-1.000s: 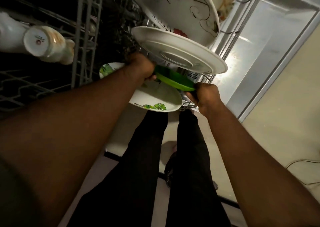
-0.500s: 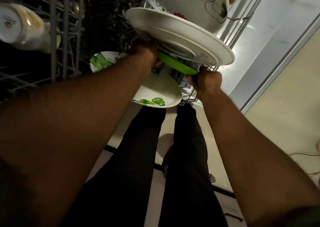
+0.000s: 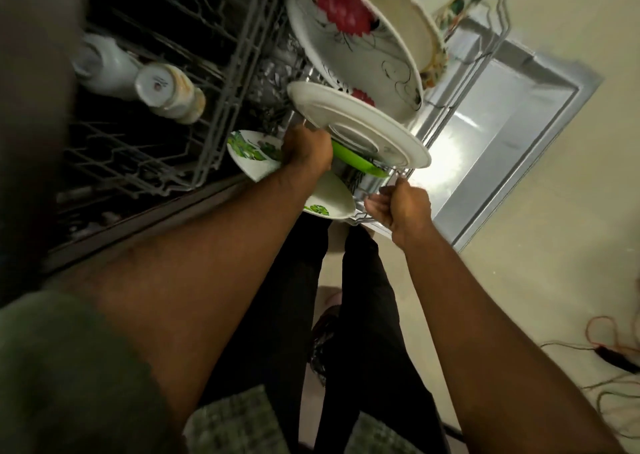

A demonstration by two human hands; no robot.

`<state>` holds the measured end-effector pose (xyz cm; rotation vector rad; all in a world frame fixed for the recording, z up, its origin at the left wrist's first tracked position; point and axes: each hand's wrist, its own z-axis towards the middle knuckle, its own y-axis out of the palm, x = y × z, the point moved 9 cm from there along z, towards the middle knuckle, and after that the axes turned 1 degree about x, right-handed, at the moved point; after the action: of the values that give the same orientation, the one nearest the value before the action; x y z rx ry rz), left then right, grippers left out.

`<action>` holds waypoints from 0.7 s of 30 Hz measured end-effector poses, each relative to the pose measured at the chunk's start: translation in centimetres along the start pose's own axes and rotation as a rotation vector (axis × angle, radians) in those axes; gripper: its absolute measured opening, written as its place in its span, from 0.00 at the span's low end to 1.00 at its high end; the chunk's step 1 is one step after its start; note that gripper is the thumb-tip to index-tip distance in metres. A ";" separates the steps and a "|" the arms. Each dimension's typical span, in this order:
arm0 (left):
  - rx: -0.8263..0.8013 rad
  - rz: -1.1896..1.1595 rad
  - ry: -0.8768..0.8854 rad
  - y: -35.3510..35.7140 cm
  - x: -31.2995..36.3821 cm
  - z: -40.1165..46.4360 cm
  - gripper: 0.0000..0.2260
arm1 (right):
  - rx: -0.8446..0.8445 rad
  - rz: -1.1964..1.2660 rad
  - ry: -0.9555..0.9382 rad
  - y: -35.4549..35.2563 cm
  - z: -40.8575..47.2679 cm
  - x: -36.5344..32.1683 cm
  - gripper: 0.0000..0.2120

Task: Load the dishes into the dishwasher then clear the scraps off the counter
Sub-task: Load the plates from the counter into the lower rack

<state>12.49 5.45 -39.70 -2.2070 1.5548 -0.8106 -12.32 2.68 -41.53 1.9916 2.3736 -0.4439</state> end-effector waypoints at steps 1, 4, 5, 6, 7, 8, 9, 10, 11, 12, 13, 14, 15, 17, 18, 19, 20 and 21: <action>0.000 0.017 0.007 -0.9 -0.1 -1.3 0.25 | -0.022 -0.005 -0.005 -0.3 -1.8 -0.2 0.22; -0.078 0.137 0.057 -2.8 0.5 -7.1 0.18 | -0.096 0.031 -0.025 -1.1 -6.6 -0.8 0.19; -0.093 0.179 0.089 -3.6 0.7 -9.4 0.14 | -0.110 0.016 -0.033 -1.3 -8.2 -1.0 0.19; -0.102 0.185 0.115 -4.6 0.7 -11.6 0.11 | -0.131 -0.018 -0.056 -1.3 -10.0 -1.4 0.18; -0.117 0.177 0.128 -5.3 0.6 -13.4 0.09 | -0.153 -0.065 -0.091 -1.4 -11.6 -1.8 0.17; -0.139 0.162 0.135 -5.7 0.1 -14.9 0.09 | -0.182 -0.091 -0.125 -1.4 -13.2 -2.1 0.17; -0.152 0.126 0.144 -6.5 -0.1 -16.6 0.09 | -0.221 -0.122 -0.155 -1.1 -15.2 -2.6 0.16; -0.160 0.094 0.146 -7.2 -0.5 -17.9 0.11 | -0.255 -0.151 -0.177 -0.9 -17.1 -2.9 0.15; -0.161 0.072 0.161 -8.2 -0.6 -19.4 0.15 | -0.286 -0.188 -0.206 -0.5 -18.9 -3.4 0.15; -0.152 0.060 0.180 -9.2 -0.4 -20.9 0.18 | -0.314 -0.226 -0.242 -0.1 -20.7 -3.9 0.16; -0.145 0.039 0.190 -10.0 -0.3 -22.1 0.19 | -0.342 -0.268 -0.276 0.3 -22.2 -4.3 0.17; -0.131 0.006 0.214 -11.5 0.2 -23.7 0.18 | -0.374 -0.322 -0.321 1.0 -24.0 -5.0 0.18; -0.126 -0.010 0.241 -12.6 0.7 -25.1 0.16 | -0.401 -0.369 -0.364 1.7 -25.7 -5.5 0.19; -0.079 -0.048 0.303 -15.3 1.7 -27.4 0.15 | -0.456 -0.439 -0.458 3.1 -29.1 -6.9 0.19; -0.061 -0.088 0.318 -16.3 2.0 -28.1 0.15 | -0.474 -0.466 -0.501 3.5 -30.5 -7.5 0.19; -0.037 -0.154 0.340 -17.7 2.3 -28.8 0.15 | -0.502 -0.499 -0.553 4.2 -32.1 -8.1 0.18; -0.029 -0.223 0.356 -19.0 2.5 -29.6 0.15 | -0.524 -0.526 -0.601 4.7 -33.6 -8.7 0.18; -0.020 -0.301 0.364 -20.3 2.5 -30.3 0.15 | -0.547 -0.551 -0.645 5.4 -35.1 -9.2 0.17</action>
<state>9.71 12.14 -3.90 -2.4468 1.3942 -1.3562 0.62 2.45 -7.27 0.8001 2.2258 -0.3166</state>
